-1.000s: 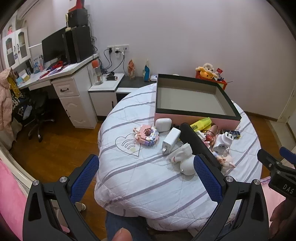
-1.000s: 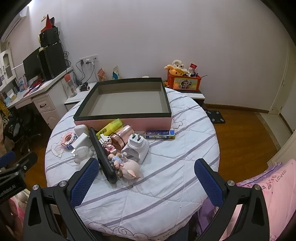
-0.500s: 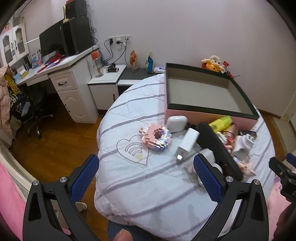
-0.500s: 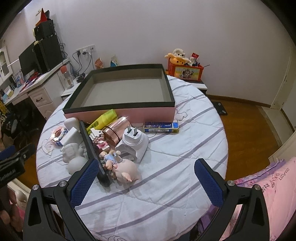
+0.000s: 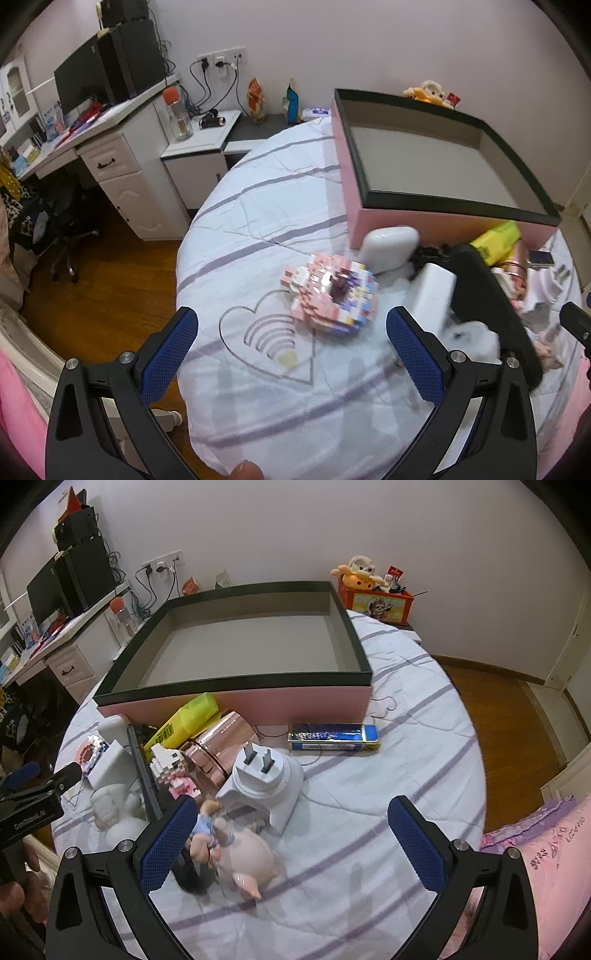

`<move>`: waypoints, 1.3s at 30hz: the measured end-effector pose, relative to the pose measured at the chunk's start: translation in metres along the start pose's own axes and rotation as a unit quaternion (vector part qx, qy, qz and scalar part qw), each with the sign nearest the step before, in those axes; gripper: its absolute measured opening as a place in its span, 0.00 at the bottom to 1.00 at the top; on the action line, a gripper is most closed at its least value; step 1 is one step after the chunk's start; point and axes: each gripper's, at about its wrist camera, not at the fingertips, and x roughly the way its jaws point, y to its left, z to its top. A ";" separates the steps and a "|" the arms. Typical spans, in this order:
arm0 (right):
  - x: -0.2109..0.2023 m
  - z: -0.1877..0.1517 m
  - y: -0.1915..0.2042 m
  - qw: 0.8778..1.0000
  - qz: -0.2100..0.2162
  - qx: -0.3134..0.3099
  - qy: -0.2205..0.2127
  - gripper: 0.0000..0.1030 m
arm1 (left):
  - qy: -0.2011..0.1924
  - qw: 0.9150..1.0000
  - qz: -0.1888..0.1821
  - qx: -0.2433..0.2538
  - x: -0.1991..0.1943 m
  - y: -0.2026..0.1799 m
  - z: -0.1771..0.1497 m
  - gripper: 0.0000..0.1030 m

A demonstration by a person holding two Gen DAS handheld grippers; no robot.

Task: Organize rigid objects
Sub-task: 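Grasp the pink block donut with the left tool while the right tool grasps the white plug adapter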

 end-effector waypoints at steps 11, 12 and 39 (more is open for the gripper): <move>0.030 0.007 0.007 1.000 0.009 0.001 0.021 0.98 | 0.016 0.999 -0.045 0.019 0.037 0.000 0.012 1.00; 0.031 0.007 0.006 1.000 0.010 0.004 0.021 0.98 | 0.020 0.999 -0.043 0.025 0.040 -0.002 0.011 1.00; 0.036 0.001 -0.009 0.995 0.080 0.061 0.024 0.55 | -0.006 0.999 -0.053 -0.007 0.044 0.008 0.003 0.80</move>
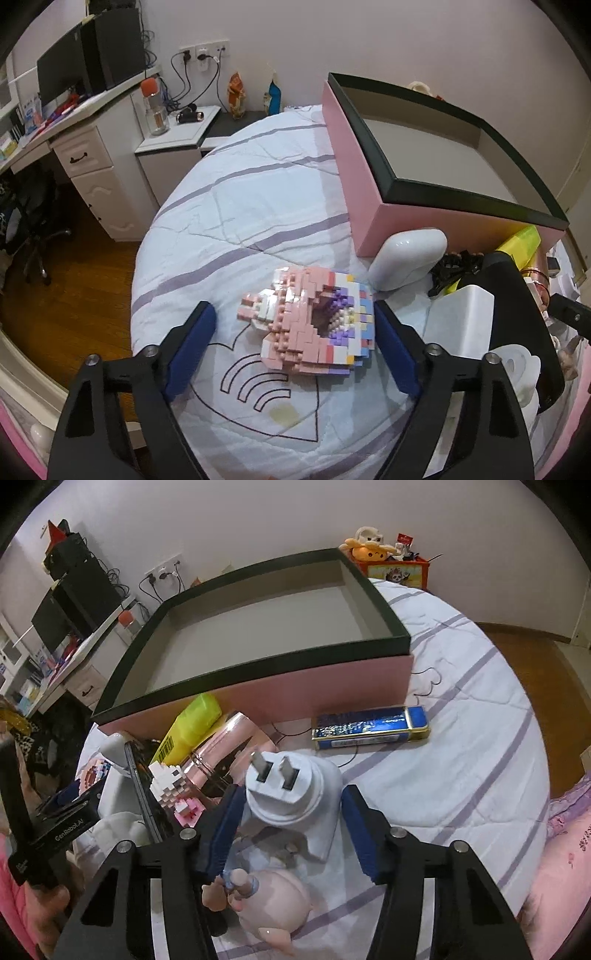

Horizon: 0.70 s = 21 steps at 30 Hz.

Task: Organize rigid objects
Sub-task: 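Grasp the pink block donut with the left tool while the right tool grasps the white plug adapter, then lower the block donut into the pink box with the left tool while the right tool releases the plug there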

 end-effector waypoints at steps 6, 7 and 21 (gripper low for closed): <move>0.014 0.004 0.000 1.000 -0.008 0.013 0.007 0.55 | -0.003 1.000 0.000 -0.001 0.006 -0.003 0.001 0.94; 0.018 0.003 0.000 1.000 -0.014 0.013 0.011 0.54 | -0.001 1.000 -0.003 -0.002 0.007 -0.003 0.001 0.94; -0.005 0.000 -0.015 0.999 0.010 0.022 -0.023 0.52 | -0.010 0.999 -0.015 -0.037 -0.005 0.015 0.000 0.66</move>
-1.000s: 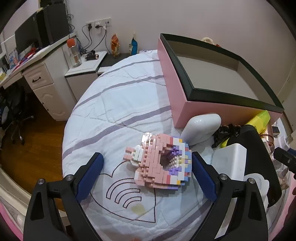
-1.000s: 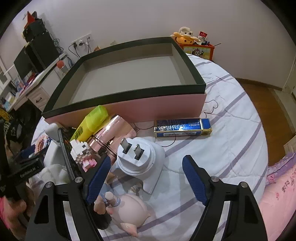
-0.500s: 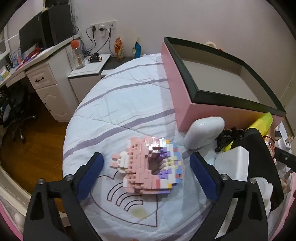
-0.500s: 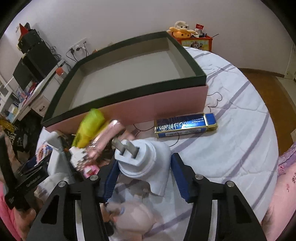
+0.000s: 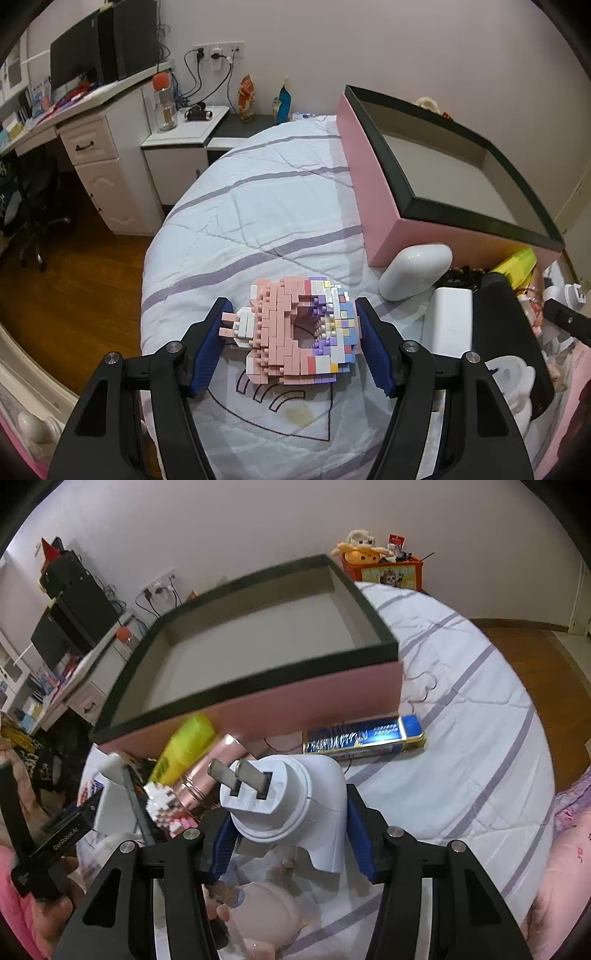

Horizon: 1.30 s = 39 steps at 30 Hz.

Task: Organize rigid objects
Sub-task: 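Lower the block donut into the pink box with the left tool while the right tool releases the plug there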

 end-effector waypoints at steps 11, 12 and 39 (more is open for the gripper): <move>-0.031 0.008 0.004 0.999 0.014 -0.007 -0.028 0.52 | -0.036 0.999 -0.013 0.006 -0.053 -0.003 0.020 0.66; -0.032 0.011 0.007 0.999 0.015 -0.009 -0.030 0.52 | -0.040 0.999 -0.015 0.010 -0.058 -0.006 0.023 0.66; 0.105 0.147 0.040 0.992 -0.007 -0.110 0.060 0.53 | 0.011 0.996 -0.037 0.076 0.070 -0.127 0.148 0.66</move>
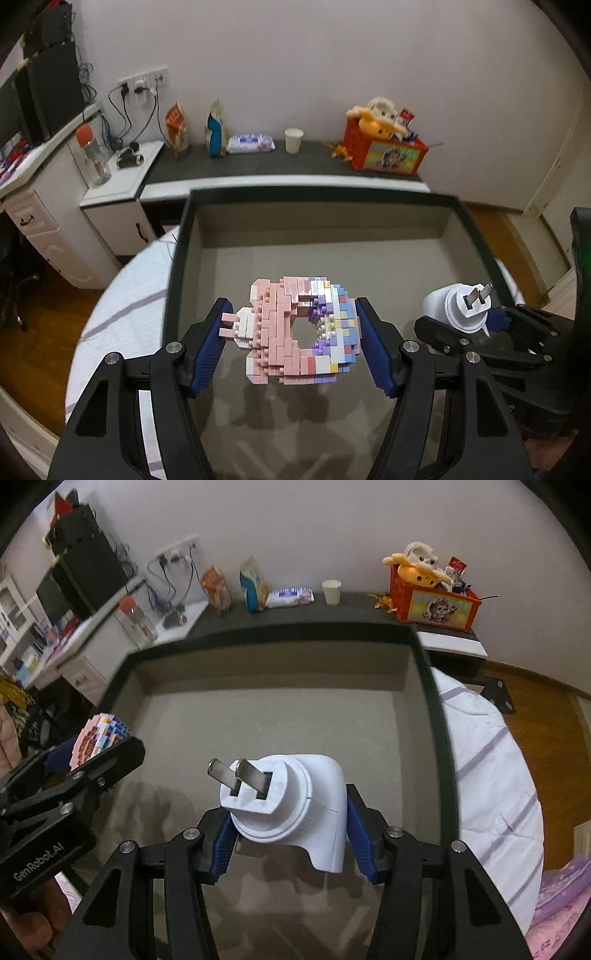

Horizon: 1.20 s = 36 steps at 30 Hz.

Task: Organize rigid objects
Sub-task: 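Lower the block donut into the pink box with the left tool while the right tool releases the plug there, then withdraw both open tools from the box back over the table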

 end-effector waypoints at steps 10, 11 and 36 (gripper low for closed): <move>-0.001 -0.004 0.004 1.000 -0.007 -0.016 0.008 0.65 | 0.005 1.000 0.017 -0.006 -0.002 0.004 -0.005 0.96; -0.004 -0.005 0.007 1.000 0.004 -0.020 0.006 0.74 | 0.002 1.000 0.015 -0.007 -0.006 0.005 -0.004 1.00; -0.174 -0.088 0.026 0.986 0.007 0.005 -0.166 0.85 | -0.133 0.989 0.057 -0.012 -0.202 0.024 -0.104 1.00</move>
